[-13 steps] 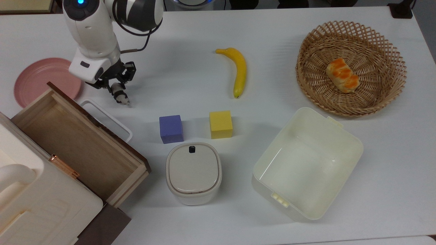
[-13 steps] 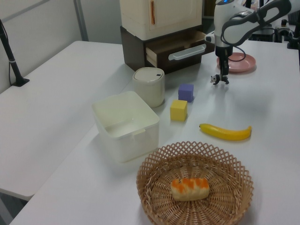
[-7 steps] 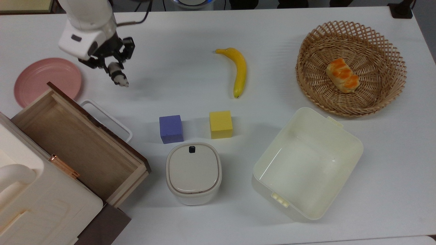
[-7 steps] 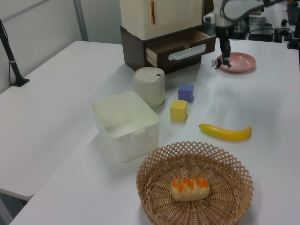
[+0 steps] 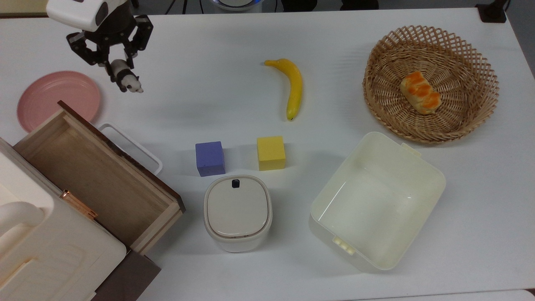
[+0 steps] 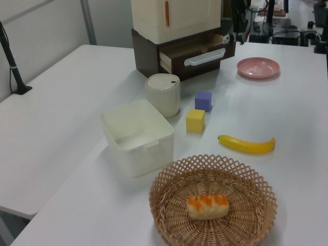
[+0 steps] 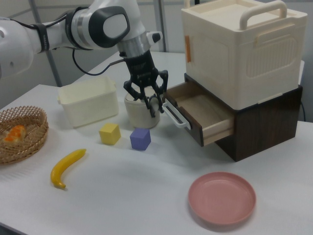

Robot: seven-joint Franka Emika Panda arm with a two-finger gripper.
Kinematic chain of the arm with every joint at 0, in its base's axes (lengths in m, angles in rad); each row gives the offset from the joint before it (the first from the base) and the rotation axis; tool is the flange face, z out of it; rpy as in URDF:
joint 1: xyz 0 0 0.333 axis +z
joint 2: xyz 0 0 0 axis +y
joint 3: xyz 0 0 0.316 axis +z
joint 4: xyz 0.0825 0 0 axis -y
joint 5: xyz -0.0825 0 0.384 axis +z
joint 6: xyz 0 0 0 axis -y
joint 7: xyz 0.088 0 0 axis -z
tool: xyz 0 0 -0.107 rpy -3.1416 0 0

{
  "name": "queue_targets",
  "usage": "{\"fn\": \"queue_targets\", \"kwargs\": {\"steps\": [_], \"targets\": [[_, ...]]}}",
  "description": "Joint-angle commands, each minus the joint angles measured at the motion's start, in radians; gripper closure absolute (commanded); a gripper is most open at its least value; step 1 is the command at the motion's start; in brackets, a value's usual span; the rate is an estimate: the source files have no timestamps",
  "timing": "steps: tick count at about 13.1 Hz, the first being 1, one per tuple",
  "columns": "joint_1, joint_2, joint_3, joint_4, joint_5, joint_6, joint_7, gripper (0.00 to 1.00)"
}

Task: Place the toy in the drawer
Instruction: 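Lift the held panda toy up off the table, then carry the panda toy over the open drawer and release it inside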

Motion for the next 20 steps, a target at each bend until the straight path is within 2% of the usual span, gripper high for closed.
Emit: {"fn": "queue_targets", "kwargs": {"steps": [1, 4, 7, 8, 11, 12, 14, 17, 18, 20], "targets": [[0.009, 0.092, -0.012, 0.115, -0.038, 0.088, -0.100, 0.81], [0.004, 0.166, -0.018, 0.118, -0.095, 0.330, -0.126, 0.80], [0.001, 0.221, -0.044, 0.118, -0.096, 0.505, -0.137, 0.75], [-0.001, 0.229, -0.049, 0.117, -0.096, 0.533, -0.152, 0.69], [-0.008, 0.238, -0.054, 0.109, -0.095, 0.546, -0.192, 0.22], [-0.007, 0.235, -0.051, 0.107, -0.090, 0.546, -0.183, 0.15], [-0.007, 0.215, -0.041, 0.107, -0.072, 0.542, -0.148, 0.16], [0.010, 0.136, -0.015, 0.039, -0.067, 0.527, 0.084, 0.16], [0.016, 0.106, 0.014, 0.011, -0.064, 0.466, 0.214, 0.16], [0.025, 0.085, 0.044, 0.012, -0.050, 0.335, 0.324, 0.15]]}}
